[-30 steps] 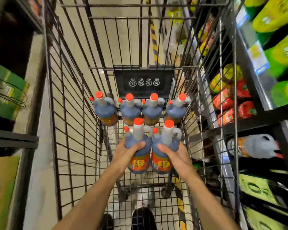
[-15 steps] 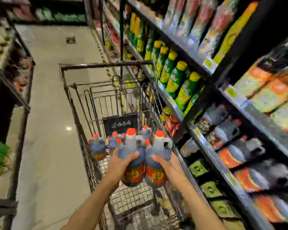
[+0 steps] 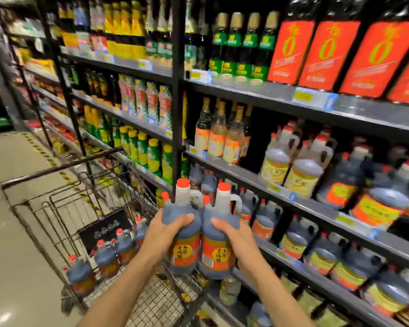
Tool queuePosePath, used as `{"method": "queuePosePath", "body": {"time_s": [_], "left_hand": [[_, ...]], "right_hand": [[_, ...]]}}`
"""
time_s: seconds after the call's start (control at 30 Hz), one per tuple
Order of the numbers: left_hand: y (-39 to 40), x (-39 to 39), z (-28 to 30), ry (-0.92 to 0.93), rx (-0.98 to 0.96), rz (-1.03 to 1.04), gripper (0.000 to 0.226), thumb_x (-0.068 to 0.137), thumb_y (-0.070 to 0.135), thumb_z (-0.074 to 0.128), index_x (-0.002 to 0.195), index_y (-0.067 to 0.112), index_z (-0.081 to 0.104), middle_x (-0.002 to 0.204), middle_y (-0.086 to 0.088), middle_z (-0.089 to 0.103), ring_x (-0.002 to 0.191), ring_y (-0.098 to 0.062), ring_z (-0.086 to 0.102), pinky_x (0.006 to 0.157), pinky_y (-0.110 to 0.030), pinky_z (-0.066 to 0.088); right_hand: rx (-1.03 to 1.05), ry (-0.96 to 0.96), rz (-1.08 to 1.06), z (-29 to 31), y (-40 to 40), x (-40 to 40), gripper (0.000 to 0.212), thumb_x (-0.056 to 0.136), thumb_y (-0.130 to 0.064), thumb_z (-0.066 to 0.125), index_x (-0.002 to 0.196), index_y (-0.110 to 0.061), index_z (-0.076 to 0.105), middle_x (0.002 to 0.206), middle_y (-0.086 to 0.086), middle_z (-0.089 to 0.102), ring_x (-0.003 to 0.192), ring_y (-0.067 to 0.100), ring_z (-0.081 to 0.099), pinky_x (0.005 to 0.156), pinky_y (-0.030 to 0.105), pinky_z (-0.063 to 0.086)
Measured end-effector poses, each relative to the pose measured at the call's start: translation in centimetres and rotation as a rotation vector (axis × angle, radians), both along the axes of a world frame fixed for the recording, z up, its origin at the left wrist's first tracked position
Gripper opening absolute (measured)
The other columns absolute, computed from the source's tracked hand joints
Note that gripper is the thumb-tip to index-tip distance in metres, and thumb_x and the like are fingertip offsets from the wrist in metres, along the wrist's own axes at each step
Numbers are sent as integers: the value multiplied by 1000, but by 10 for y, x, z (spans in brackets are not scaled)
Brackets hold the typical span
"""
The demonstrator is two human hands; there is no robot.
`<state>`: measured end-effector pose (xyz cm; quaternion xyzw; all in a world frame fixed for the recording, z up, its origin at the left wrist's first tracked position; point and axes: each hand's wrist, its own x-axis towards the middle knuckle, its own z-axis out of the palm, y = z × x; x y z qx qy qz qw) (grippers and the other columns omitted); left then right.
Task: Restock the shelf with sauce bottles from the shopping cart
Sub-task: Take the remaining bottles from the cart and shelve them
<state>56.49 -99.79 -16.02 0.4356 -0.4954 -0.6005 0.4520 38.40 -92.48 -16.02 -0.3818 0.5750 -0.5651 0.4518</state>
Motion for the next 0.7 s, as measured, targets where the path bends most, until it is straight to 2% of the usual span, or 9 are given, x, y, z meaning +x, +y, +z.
{"method": "queuePosePath", "body": {"time_s": [0.03, 0.1, 0.17, 0.27, 0.37, 0.43, 0.53, 0.63, 0.7], "left_hand": [[9, -19, 7, 12, 13, -63, 40, 79, 25, 86, 114, 21, 67, 104, -3, 78, 87, -22, 77, 71, -39, 62], [29, -60, 17, -9, -10, -167, 52, 70, 33, 89, 116, 21, 67, 107, -4, 78, 89, -23, 77, 76, -43, 63], [49, -108, 22, -25, -32, -253, 57, 64, 39, 88, 115, 21, 68, 108, -4, 78, 96, -27, 76, 87, -50, 60], [91, -183, 23, -18, -30, -383, 47, 74, 28, 87, 116, 20, 68, 107, -3, 79, 96, -26, 76, 85, -45, 60], [141, -260, 22, -45, -5, -506, 75, 52, 51, 87, 118, 22, 68, 110, -1, 78, 98, -24, 75, 90, -48, 59], [173, -311, 22, -29, 21, -586, 78, 47, 53, 87, 117, 22, 69, 110, -2, 78, 98, -25, 76, 92, -50, 58], [224, -377, 29, -31, 57, -712, 68, 55, 46, 92, 115, 23, 69, 108, -2, 79, 94, -22, 77, 84, -45, 60], [268, -433, 37, -25, 97, -783, 32, 82, 25, 80, 111, 20, 69, 97, -3, 80, 78, -17, 77, 65, -33, 59], [291, -467, 45, -33, 116, -844, 28, 87, 20, 76, 113, 15, 68, 88, -3, 80, 72, -18, 77, 57, -30, 58]], "right_hand": [[-9, -16, -38, 5, 15, -16, 31, 88, -28, 78, 117, -19, 74, 107, 5, 79, 97, 27, 76, 88, 48, 59], [-16, -30, -118, 13, 48, -52, 23, 90, -22, 74, 114, -21, 73, 101, 2, 80, 90, 24, 77, 81, 43, 61], [-17, -39, -206, 18, 84, -89, 25, 90, -25, 75, 115, -23, 72, 103, 2, 80, 93, 25, 77, 86, 47, 61], [-2, -28, -354, 17, 145, -149, 36, 83, -37, 81, 115, -26, 72, 106, 1, 80, 96, 25, 76, 93, 53, 58], [-4, -37, -466, 17, 214, -210, 33, 87, -32, 78, 118, -27, 71, 108, -1, 79, 98, 23, 76, 93, 51, 58], [4, -36, -540, 21, 259, -248, 33, 89, -29, 77, 121, -26, 71, 110, -1, 79, 100, 24, 76, 93, 51, 58], [20, -27, -643, 29, 319, -297, 37, 87, -32, 78, 122, -25, 70, 111, 0, 78, 98, 23, 76, 92, 51, 59], [27, -4, -736, 41, 369, -336, 38, 86, -36, 78, 122, -26, 70, 111, -1, 78, 99, 22, 76, 92, 51, 59], [30, 21, -782, 49, 396, -357, 37, 88, -37, 76, 123, -25, 70, 112, -2, 78, 100, 21, 76, 91, 48, 60]]}}
